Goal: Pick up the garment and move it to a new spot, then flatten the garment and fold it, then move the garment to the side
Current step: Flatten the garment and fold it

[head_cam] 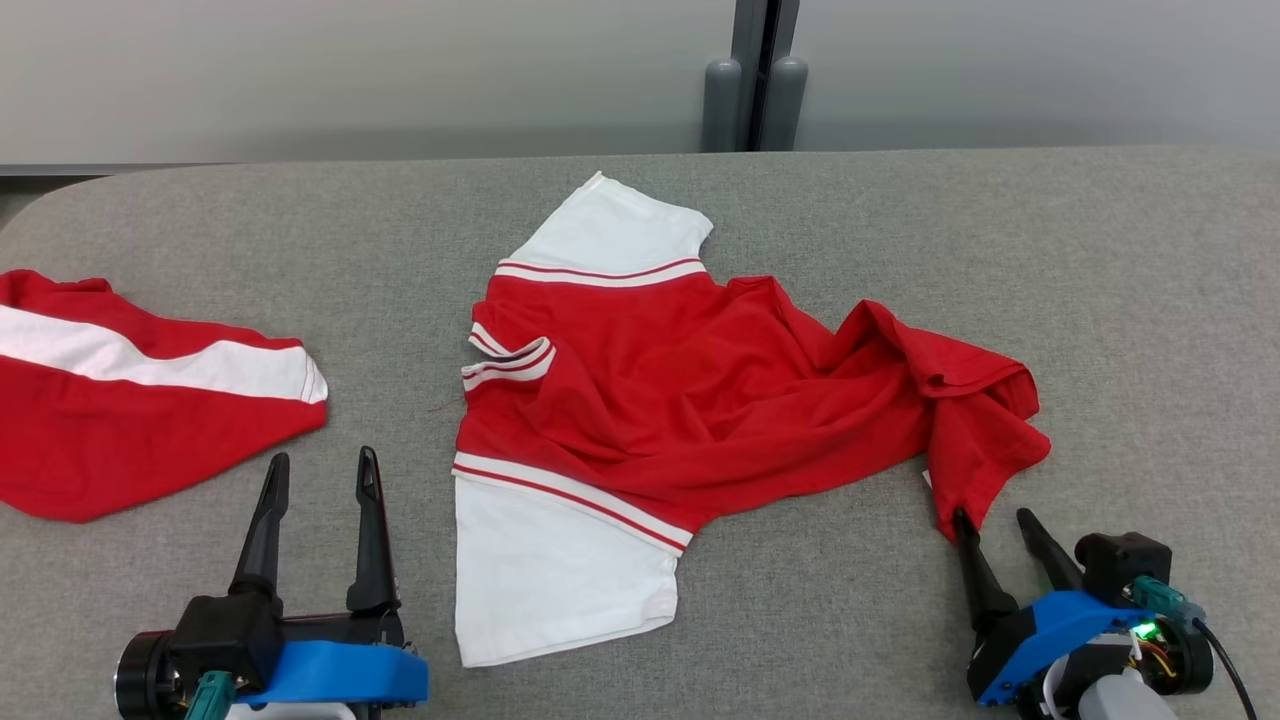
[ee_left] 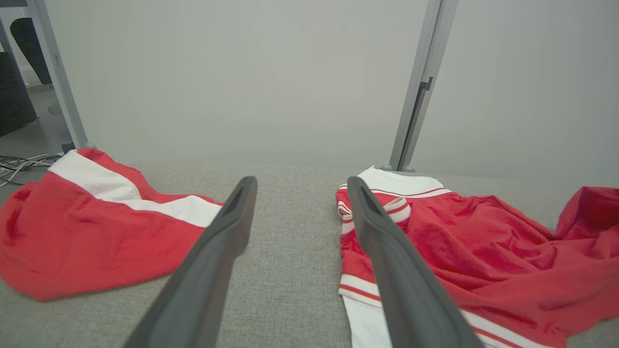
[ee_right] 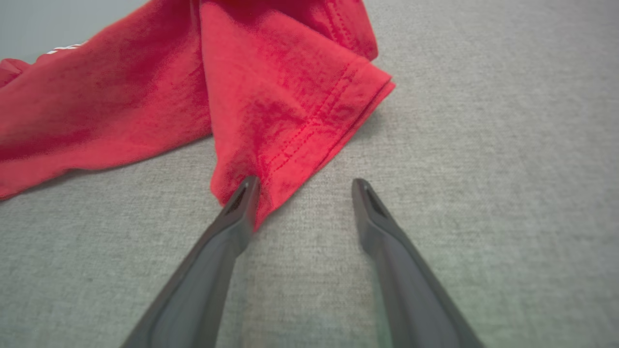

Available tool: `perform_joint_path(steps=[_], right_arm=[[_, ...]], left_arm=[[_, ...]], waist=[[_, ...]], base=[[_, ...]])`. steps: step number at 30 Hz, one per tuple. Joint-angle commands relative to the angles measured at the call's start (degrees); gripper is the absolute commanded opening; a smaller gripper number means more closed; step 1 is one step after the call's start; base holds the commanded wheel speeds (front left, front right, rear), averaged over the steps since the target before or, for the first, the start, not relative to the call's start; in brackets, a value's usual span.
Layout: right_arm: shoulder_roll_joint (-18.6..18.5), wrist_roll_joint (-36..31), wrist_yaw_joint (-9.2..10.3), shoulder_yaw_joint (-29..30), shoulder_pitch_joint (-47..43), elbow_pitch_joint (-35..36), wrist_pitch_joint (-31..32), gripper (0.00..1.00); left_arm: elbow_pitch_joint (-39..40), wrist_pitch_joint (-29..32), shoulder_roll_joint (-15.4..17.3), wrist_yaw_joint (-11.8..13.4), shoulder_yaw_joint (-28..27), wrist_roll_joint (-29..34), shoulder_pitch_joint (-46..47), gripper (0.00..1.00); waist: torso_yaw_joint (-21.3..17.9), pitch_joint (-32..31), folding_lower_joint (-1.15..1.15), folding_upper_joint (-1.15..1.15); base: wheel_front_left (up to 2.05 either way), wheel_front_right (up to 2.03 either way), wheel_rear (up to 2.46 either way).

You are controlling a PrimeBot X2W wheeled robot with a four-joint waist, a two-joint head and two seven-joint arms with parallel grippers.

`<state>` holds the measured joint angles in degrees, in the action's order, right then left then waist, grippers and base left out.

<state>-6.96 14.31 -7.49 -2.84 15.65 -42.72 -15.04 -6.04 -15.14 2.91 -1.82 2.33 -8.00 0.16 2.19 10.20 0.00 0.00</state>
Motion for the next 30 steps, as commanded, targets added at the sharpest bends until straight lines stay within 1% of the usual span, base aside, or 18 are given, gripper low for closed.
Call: perform_joint_path(steps=[1,6,7,8,9,10,12,17,21,23,26,30], right_arm=[[0.51,0.56,-0.01,0.19,1.06,-1.33,-0.14,1.0],[1.23,0.26,-0.02,-0.65,2.03,-3.31,-0.05,1.0],[1.3,-0.17,-0.02,-1.15,2.18,-3.89,-0.03,0.88],[1.43,-0.12,-0.02,-1.35,2.32,-4.21,0.01,0.48],[1.6,0.11,-0.02,-1.48,2.46,-4.43,0.01,0.27],[1.81,0.16,-0.02,-1.63,2.6,-4.5,0.01,0.0],[1.86,0.27,-0.02,-1.51,2.55,-3.83,-0.05,0.0],[0.35,0.53,-0.01,0.39,0.51,-0.75,-0.11,0.0],[-1.34,1.24,-0.01,2.35,-3.34,2.67,-0.11,0.0],[-2.73,2.22,-0.01,3.13,-7.07,5.17,-0.11,0.0],[-3.62,4.34,-0.01,2.24,-10.61,7.98,-0.11,0.0],[-6.05,8.43,-0.01,-0.33,-14.62,11.66,-0.01,0.0]], left_arm=[[0.17,0.01,-0.03,-0.03,-0.28,0.43,0.82,1.0],[-0.11,0.01,-0.03,-0.23,0.1,0.54,1.24,1.0],[-0.15,0.01,-0.03,-0.23,0.16,0.57,1.35,1.0],[-0.18,0.01,-0.03,-0.22,0.21,0.58,1.38,1.0],[-0.23,0.01,-0.02,-0.19,0.25,0.58,1.37,1.0],[-0.27,0.01,-0.02,-0.13,0.29,0.61,1.33,1.0],[-0.28,0.01,-0.02,0.05,0.18,0.65,0.92,1.0],[-0.47,0.01,-0.02,0.05,-0.44,0.52,-0.6,1.0],[-0.76,0.01,-0.03,-0.21,-0.33,0.24,-1.44,1.0],[-0.93,0.01,-0.02,-0.18,-0.25,0.03,-2.22,1.0],[-1.14,0.01,-0.02,-0.36,-0.32,-0.22,-2.79,1.0],[-1.38,0.01,-0.03,-0.63,-0.29,-0.32,-3.54,1.0]], waist=[[-0.06,0.15,0.0,0.0],[0.05,0.32,0.0,0.0],[0.06,0.34,0.0,0.0],[0.05,0.34,0.0,0.0],[0.04,0.32,0.0,0.0],[-0.01,0.25,0.0,0.0],[-0.27,-0.02,0.0,0.0],[-1.31,-1.35,0.0,0.0],[-1.97,-3.0,0.0,0.0],[-2.54,-4.17,0.0,0.0],[-3.13,-5.25,0.0,0.0],[-3.61,-6.14,0.0,0.0]], base=[[0.0,0.0,0.0],[0.0,0.0,0.0],[0.0,0.0,0.0],[0.0,0.0,0.0],[0.0,0.0,0.0],[0.0,0.0,0.0],[0.0,0.0,0.0],[0.0,0.0,0.0],[0.0,0.0,0.0],[0.0,0.0,0.0],[0.0,0.0,0.0],[0.0,0.0,0.0]])
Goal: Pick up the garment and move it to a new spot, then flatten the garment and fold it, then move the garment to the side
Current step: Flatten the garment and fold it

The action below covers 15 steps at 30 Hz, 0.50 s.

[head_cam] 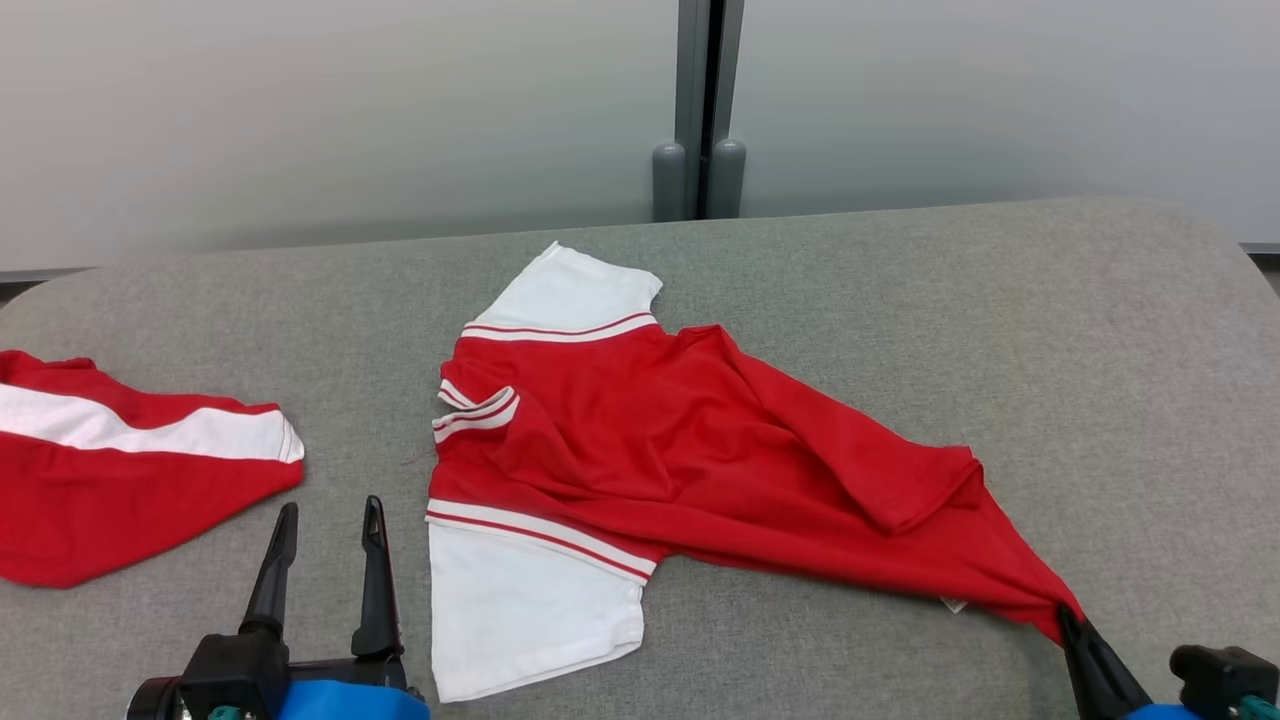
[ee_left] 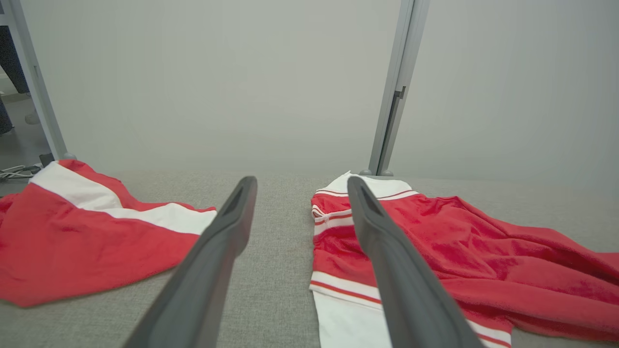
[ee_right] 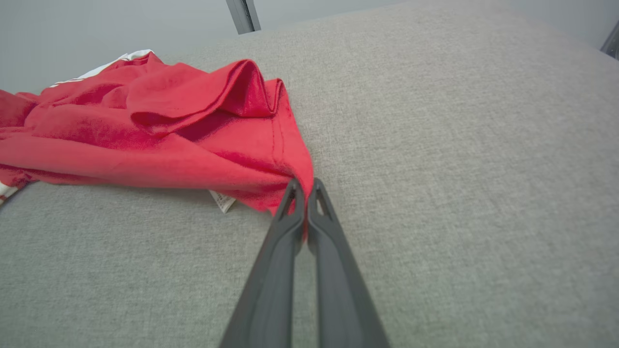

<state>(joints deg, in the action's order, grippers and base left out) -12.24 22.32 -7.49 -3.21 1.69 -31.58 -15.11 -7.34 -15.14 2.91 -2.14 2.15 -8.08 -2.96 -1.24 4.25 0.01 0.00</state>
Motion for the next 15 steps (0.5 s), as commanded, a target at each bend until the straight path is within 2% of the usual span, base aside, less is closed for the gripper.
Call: perform_joint_path(steps=[1,5,9,11,12,13,15], right_arm=[[-1.13,1.55,-0.01,-0.47,-1.57,1.5,0.49,0.0],[-3.12,5.79,-0.01,-1.15,-4.97,5.65,2.9,0.0],[-3.59,10.41,-0.01,-0.91,-7.6,8.99,6.18,0.0],[-4.43,10.51,-0.01,-1.24,-8.5,9.24,8.04,0.03],[-4.74,9.82,-0.01,-1.22,-8.52,9.53,8.09,0.9],[-4.93,8.87,-0.01,-0.98,-8.37,9.38,7.91,1.0],[-5.1,6.77,-0.01,-0.3,-7.45,9.05,6.89,1.0]], left_arm=[[-0.1,0.01,-0.03,-0.39,-0.11,-0.21,-0.44,1.0],[-0.18,0.01,-0.02,-0.43,-0.22,-0.15,-0.83,1.0],[-0.02,0.01,-0.02,-0.72,-0.49,0.06,-1.11,1.0],[0.12,0.01,-0.02,-0.69,-0.64,0.1,-1.41,1.0],[0.13,0.01,-0.03,-0.69,-0.59,0.13,-1.43,1.0],[0.08,0.01,-0.02,-0.74,-0.53,0.15,-1.37,1.0],[-0.02,0.01,-0.02,-0.78,-0.4,0.22,-1.23,1.0]], waist=[[-0.24,-0.38,-0.01,0.0],[-0.34,-0.83,-0.01,0.0],[-0.4,-1.0,-0.01,0.0],[-0.52,-1.04,-0.01,0.0],[-0.52,-1.04,-0.01,0.0],[-0.48,-1.01,-0.01,0.0],[-0.37,-0.9,-0.01,0.0]], base=[[0.0,0.0,0.0],[0.0,0.0,0.0],[0.0,0.0,0.0],[0.0,0.0,0.0],[0.0,0.0,0.0],[0.0,0.0,0.0],[0.0,0.0,0.0]])
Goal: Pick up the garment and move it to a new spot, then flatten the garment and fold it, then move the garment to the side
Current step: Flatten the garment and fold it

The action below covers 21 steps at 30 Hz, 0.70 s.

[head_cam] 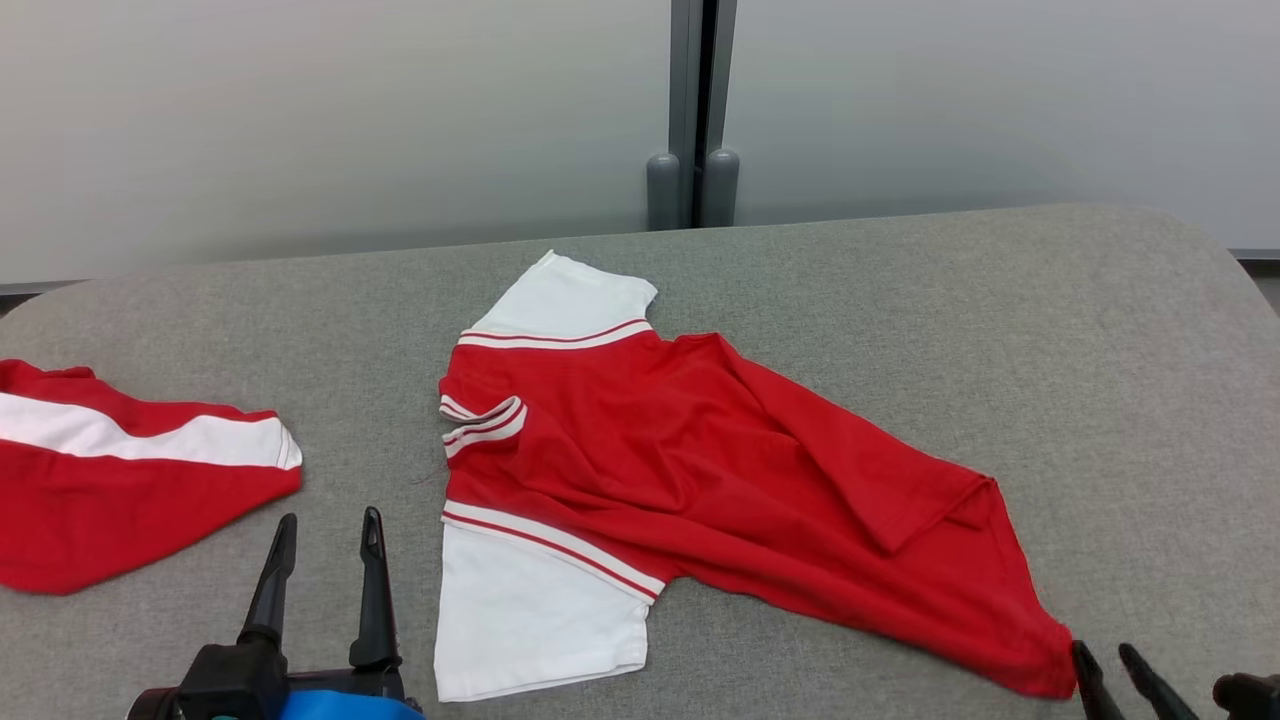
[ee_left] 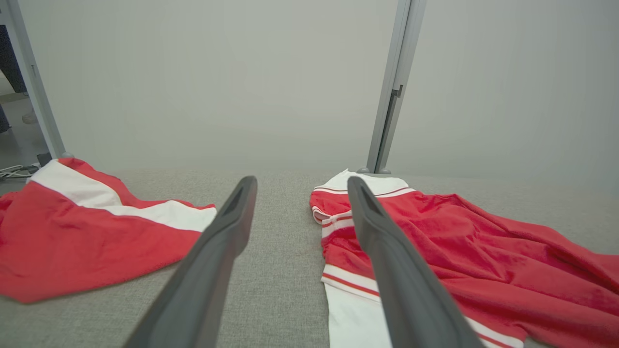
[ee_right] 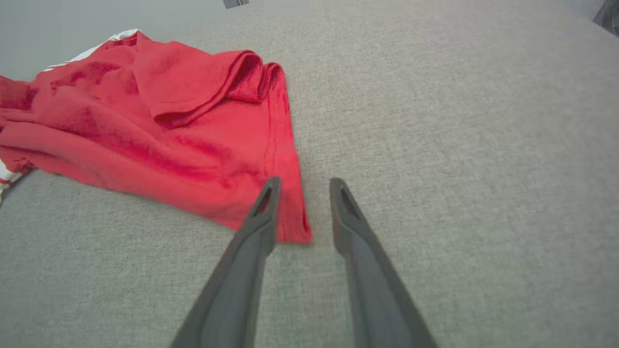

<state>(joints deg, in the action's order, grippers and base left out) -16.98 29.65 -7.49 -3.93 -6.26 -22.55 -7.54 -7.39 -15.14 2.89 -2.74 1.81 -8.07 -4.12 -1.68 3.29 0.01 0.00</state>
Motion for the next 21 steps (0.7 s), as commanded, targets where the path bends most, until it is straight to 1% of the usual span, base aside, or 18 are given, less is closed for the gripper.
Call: perform_joint_path(steps=[1,6,9,11,16,21], right_arm=[[-0.32,-1.56,-0.02,0.66,1.06,0.04,-1.17,1.0],[-0.03,-4.91,-0.01,2.44,3.95,1.55,-3.34,1.0],[-0.73,-7.42,-0.02,1.65,6.71,1.64,-2.94,1.0],[-0.43,-8.53,-0.02,0.58,9.08,1.18,-2.61,1.0],[-0.87,-9.94,-0.01,-3.79,15.27,-1.95,-1.64,1.0],[-1.95,-11.13,-0.01,-6.62,20.88,-8.37,-1.6,1.0]], left_arm=[[0.03,0.01,-0.01,-0.15,-0.01,0.2,0.09,1.0],[0.34,0.01,-0.01,0.0,-0.16,0.28,0.68,1.0],[0.5,0.01,-0.01,0.09,-0.26,0.28,0.7,1.0],[0.48,0.01,0.0,0.08,-0.2,0.29,0.84,1.0],[0.42,0.01,0.0,0.12,0.18,0.36,1.65,1.0],[0.73,0.01,0.0,0.29,0.54,0.22,2.66,1.0]], waist=[[0.17,0.11,-0.01,0.0],[0.57,0.36,-0.01,0.0],[0.7,0.53,-0.01,0.0],[0.84,0.68,-0.01,0.0],[1.65,1.47,-0.01,0.0],[2.85,2.96,-0.01,0.0]], base=[[0.0,0.0,0.0],[0.0,0.0,0.0],[0.0,0.0,0.0],[0.0,0.0,0.0],[0.0,0.0,0.0],[0.0,0.0,0.0]])
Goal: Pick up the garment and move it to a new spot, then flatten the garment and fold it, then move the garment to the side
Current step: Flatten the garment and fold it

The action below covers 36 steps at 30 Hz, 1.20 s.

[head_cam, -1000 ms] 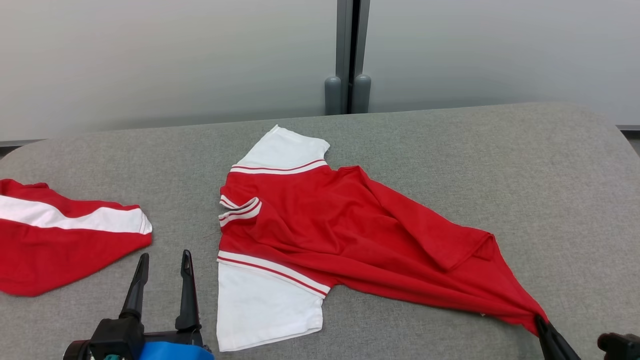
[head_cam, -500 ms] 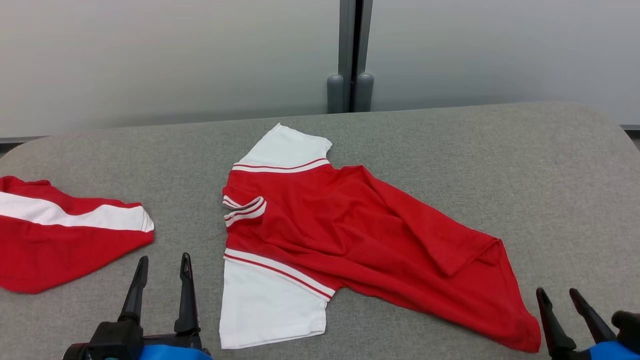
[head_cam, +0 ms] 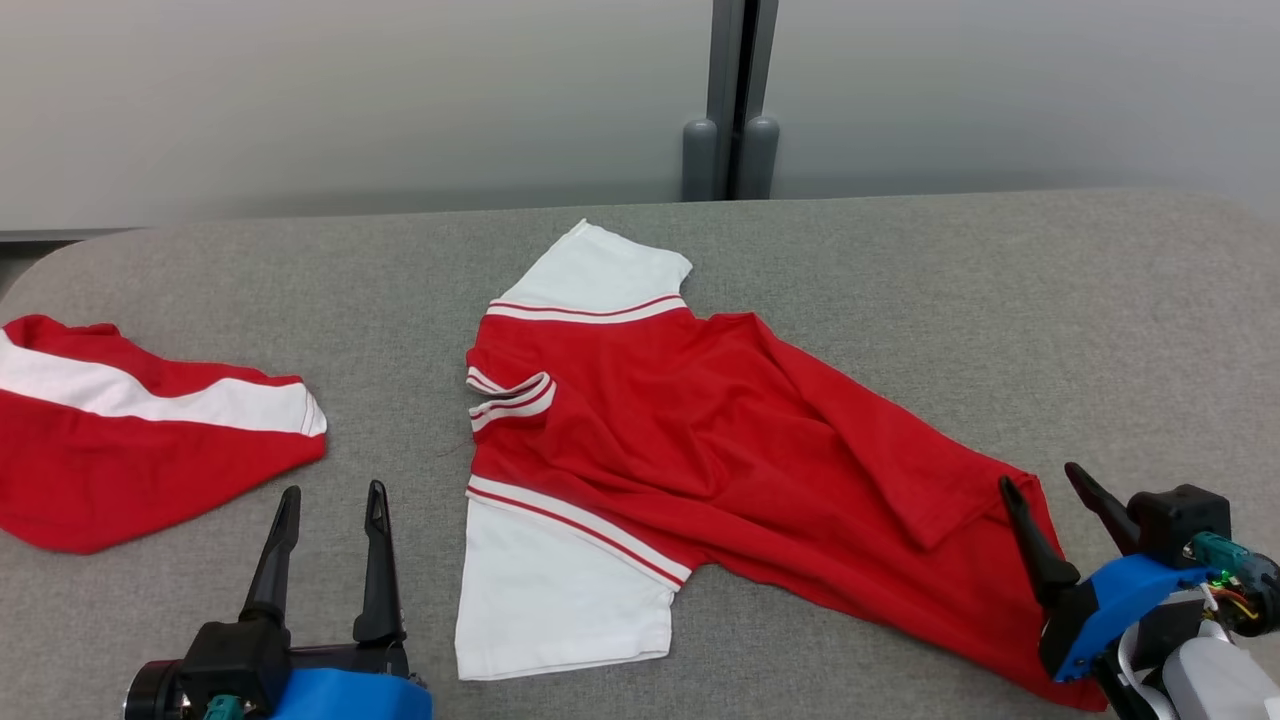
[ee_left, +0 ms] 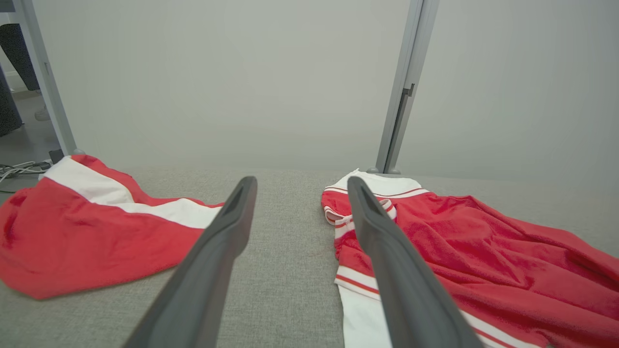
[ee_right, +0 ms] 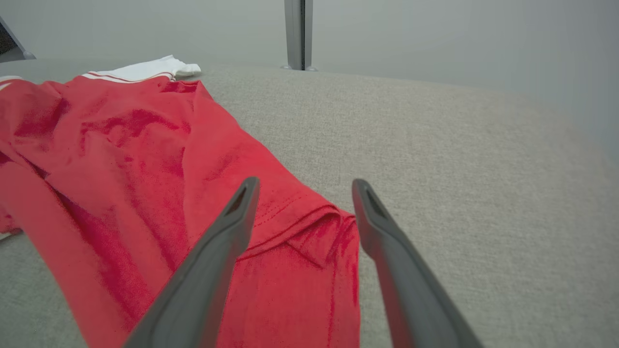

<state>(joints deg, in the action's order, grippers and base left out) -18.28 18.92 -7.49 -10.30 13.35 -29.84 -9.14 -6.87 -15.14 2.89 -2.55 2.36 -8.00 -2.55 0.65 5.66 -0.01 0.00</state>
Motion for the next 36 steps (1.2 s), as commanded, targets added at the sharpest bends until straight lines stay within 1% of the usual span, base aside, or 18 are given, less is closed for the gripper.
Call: perform_joint_path(steps=[1,6,12,13,14,18,21,24,28,29,30,31,33,36], right_arm=[[-0.97,-0.64,-0.01,-0.62,2.26,-2.77,0.09,1.0],[-1.63,-0.63,-0.01,-2.34,6.93,-11.17,-0.64,1.0],[-0.84,1.01,-0.01,-6.56,10.84,-20.0,-0.2,1.0],[-0.63,1.53,-0.01,-7.36,11.46,-20.98,-0.1,0.11],[-0.61,2.08,-0.01,-8.0,12.15,-21.85,-0.23,0.0],[-1.58,3.39,-0.01,-9.22,15.04,-23.24,-1.86,0.0],[-3.0,5.08,-0.01,-8.83,19.58,-25.34,-3.65,0.0],[-3.58,5.25,-0.01,-8.63,21.88,-26.94,-4.36,0.0],[-2.44,6.03,-0.01,-8.45,25.11,-30.28,-5.22,0.0],[-2.06,6.07,-0.01,-8.62,25.78,-31.01,-5.47,0.04],[-1.83,6.12,-0.01,-8.76,26.33,-31.75,-5.7,0.84],[-1.64,6.27,-0.01,-8.67,26.75,-32.32,-5.76,1.0],[-1.25,6.6,-0.01,-7.86,27.24,-32.23,-6.05,1.0],[-2.15,6.05,-0.01,-4.57,25.57,-28.02,-6.08,1.0]], left_arm=[[0.22,0.01,-0.01,0.19,0.04,0.09,1.28,1.0],[0.48,0.01,-0.01,0.54,0.37,-0.28,2.12,1.0],[0.52,0.01,-0.01,0.93,0.68,-0.41,2.72,1.0],[0.56,0.01,-0.01,0.95,0.66,-0.43,2.79,1.0],[0.56,0.01,-0.01,0.93,0.61,-0.44,2.88,1.0],[0.47,0.01,-0.02,0.91,0.52,-0.29,3.2,1.0],[0.41,0.01,-0.01,0.86,0.71,-0.22,3.64,1.0],[0.38,0.01,-0.01,0.84,0.82,-0.23,3.97,1.0],[0.37,0.01,-0.01,1.12,1.0,-0.35,3.96,1.0],[0.37,0.01,-0.01,1.17,1.04,-0.38,3.95,1.0],[0.4,0.01,-0.02,1.11,1.05,-0.41,3.95,1.0],[0.37,0.01,-0.01,1.17,1.04,-0.41,3.95,1.0],[0.33,0.01,-0.01,1.23,0.79,-0.31,3.72,1.0],[0.49,0.01,-0.02,1.39,0.01,0.06,3.11,1.0]], waist=[[0.77,0.92,0.01,0.0],[1.78,2.55,0.01,0.0],[2.57,3.59,0.01,0.0],[2.6,3.69,0.01,0.0],[2.64,3.8,0.01,0.0],[2.72,4.04,0.01,0.0],[2.88,4.28,0.01,0.0],[2.98,4.44,0.01,0.0],[3.0,4.62,0.01,0.0],[2.95,4.68,0.01,0.0],[2.89,4.73,0.01,0.0],[2.81,4.72,0.01,0.0],[2.47,4.48,0.01,0.0],[1.56,3.93,0.01,0.0]], base=[[0.0,0.0,0.0],[0.0,0.0,0.0],[0.0,0.0,0.0],[0.0,0.0,0.0],[0.0,0.0,0.0],[0.0,0.0,0.0],[0.0,0.0,0.0],[0.0,0.0,0.0],[0.0,0.0,0.0],[0.0,0.0,0.0],[0.0,0.0,0.0],[0.0,0.0,0.0],[0.0,0.0,0.0],[0.0,0.0,0.0]])
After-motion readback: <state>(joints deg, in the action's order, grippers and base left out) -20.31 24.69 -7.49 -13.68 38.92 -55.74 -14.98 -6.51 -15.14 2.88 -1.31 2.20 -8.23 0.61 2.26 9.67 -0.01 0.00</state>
